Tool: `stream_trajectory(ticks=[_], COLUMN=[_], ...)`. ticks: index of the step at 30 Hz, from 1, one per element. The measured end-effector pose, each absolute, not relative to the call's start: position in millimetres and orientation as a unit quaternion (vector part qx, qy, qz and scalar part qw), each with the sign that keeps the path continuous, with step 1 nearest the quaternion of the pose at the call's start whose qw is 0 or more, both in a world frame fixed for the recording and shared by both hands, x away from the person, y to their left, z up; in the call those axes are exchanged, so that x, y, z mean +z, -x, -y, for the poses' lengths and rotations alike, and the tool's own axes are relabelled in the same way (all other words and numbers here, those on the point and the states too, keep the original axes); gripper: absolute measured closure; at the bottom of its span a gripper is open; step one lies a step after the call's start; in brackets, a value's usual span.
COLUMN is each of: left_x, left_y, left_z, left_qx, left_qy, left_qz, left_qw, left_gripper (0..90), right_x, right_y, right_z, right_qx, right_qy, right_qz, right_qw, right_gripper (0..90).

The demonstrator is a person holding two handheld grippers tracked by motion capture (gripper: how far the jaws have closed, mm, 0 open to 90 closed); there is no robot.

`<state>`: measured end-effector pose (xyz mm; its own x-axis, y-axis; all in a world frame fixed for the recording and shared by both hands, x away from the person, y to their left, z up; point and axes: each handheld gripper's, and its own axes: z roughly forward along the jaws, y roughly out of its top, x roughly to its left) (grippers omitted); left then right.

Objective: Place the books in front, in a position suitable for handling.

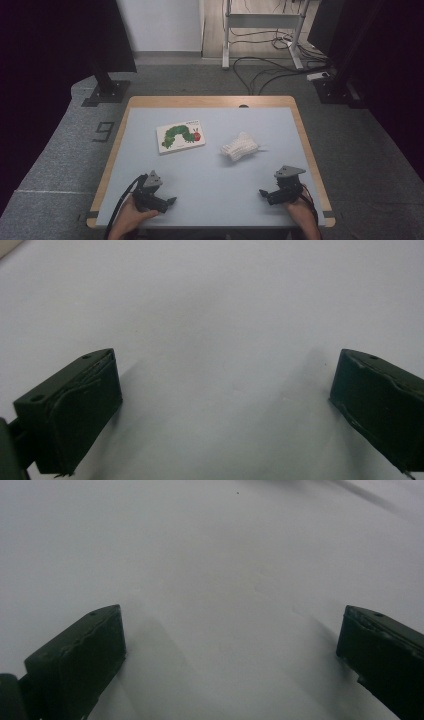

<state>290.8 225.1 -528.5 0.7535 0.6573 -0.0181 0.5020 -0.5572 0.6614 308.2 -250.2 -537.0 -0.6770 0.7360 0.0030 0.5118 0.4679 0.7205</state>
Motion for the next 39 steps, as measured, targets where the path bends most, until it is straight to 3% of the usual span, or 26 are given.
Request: stream_trajectory(ticks=[39], left_x=[-528.6], left_y=[-290.2], left_z=[-224.3], left_qx=[0.12], left_qy=[-0.875], left_qz=[-0.332], left_qw=[0.332], left_gripper=[0.0], right_x=[-531.5], right_y=[-311.0], right_z=[252.0], right_qx=[0.368], right_qy=[-0.376], right_qz=[-0.836], right_qw=[0.155], right_gripper=[2.9])
